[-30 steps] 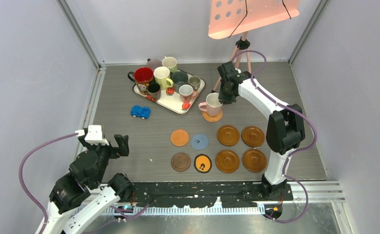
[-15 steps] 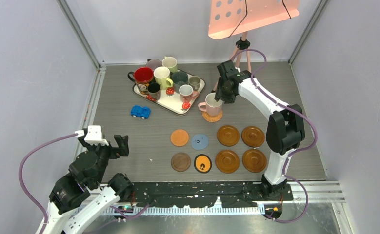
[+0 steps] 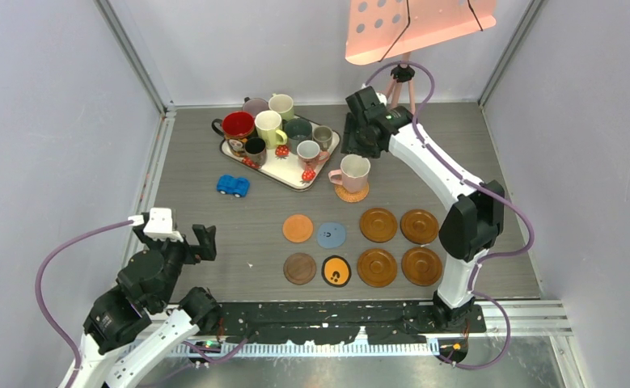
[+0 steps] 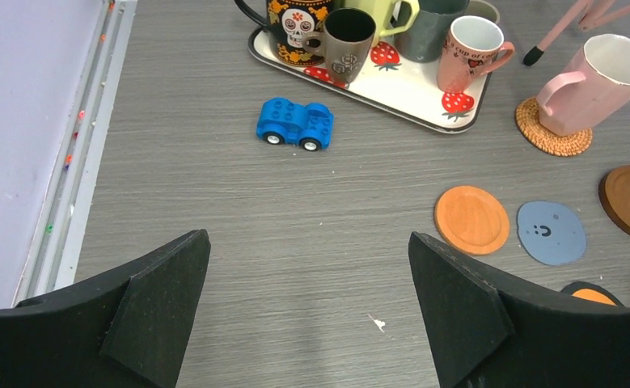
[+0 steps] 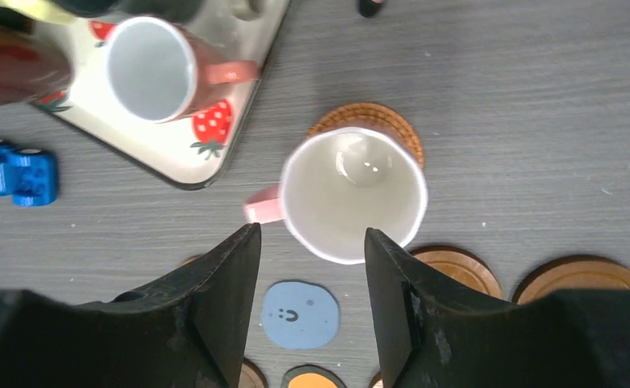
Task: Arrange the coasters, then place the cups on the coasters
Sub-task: Place the cup on the coaster, then pick up the cup from the tray.
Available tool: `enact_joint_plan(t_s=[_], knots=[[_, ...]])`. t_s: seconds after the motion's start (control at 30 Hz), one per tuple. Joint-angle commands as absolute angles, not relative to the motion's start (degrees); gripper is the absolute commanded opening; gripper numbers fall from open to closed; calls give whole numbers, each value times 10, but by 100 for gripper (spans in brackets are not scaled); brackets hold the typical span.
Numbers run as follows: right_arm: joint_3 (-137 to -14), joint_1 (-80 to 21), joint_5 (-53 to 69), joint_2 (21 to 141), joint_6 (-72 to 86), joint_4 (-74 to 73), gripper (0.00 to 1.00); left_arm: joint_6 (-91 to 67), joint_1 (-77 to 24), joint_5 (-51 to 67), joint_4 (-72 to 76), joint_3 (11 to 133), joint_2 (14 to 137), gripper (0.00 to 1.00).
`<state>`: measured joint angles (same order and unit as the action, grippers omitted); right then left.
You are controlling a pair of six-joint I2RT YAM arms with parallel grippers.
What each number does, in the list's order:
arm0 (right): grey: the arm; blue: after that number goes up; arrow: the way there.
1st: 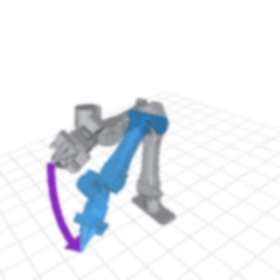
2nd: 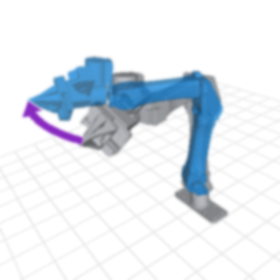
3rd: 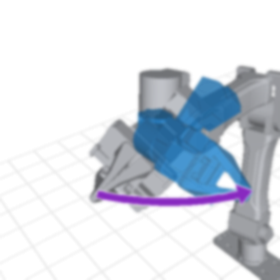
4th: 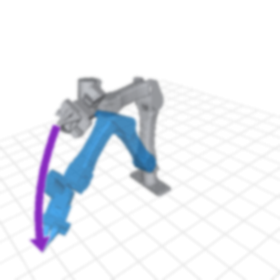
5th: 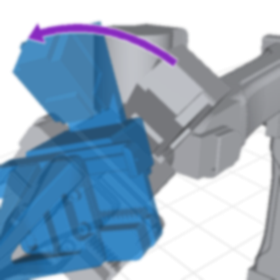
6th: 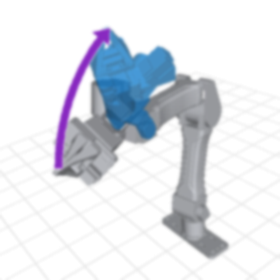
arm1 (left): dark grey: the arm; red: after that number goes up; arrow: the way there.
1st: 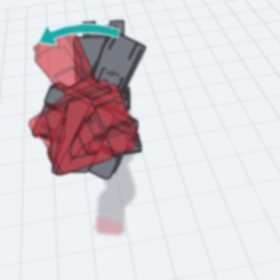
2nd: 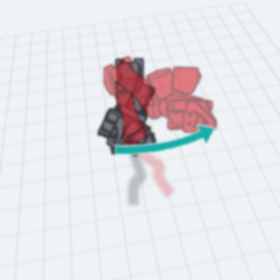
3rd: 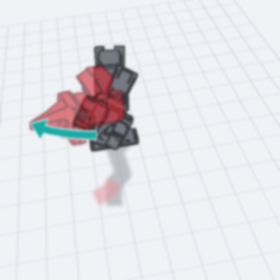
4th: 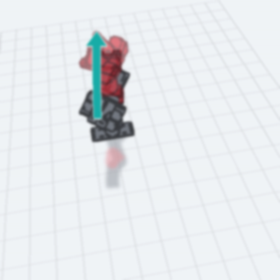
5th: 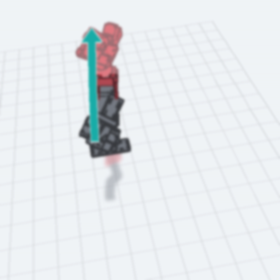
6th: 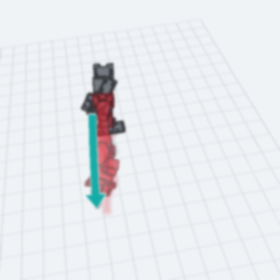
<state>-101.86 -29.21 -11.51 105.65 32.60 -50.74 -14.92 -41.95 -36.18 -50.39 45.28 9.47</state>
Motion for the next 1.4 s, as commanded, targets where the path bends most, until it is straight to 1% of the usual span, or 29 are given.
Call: enact_joint_plan(t_s=[0.0,0.07,0.3,0.53,0.73,0.97,1.37], knots=[[-1091,-332,-163,1059,295,-515,56,-148,-421,-350,-484,450,89,97],[-1112,-355,-172,1075,276,-506,55,-151,-421,-345,-482,447,83,97],[-1186,-381,-172,1148,247,-472,51,-152,-421,-345,-476,443,65,97],[-1188,-396,-123,1185,197,-391,49,-147,-421,-349,-474,440,64,98],[-1210,-400,-82,1226,156,-363,46,-146,-421,-353,-471,439,58,98],[-1249,-408,-65,1270,92,-355,44,-146,-421,-350,-469,438,57,98],[-1292,-409,-77,1337,64,-369,43,-146,-421,-352,-469,436,53,98]])
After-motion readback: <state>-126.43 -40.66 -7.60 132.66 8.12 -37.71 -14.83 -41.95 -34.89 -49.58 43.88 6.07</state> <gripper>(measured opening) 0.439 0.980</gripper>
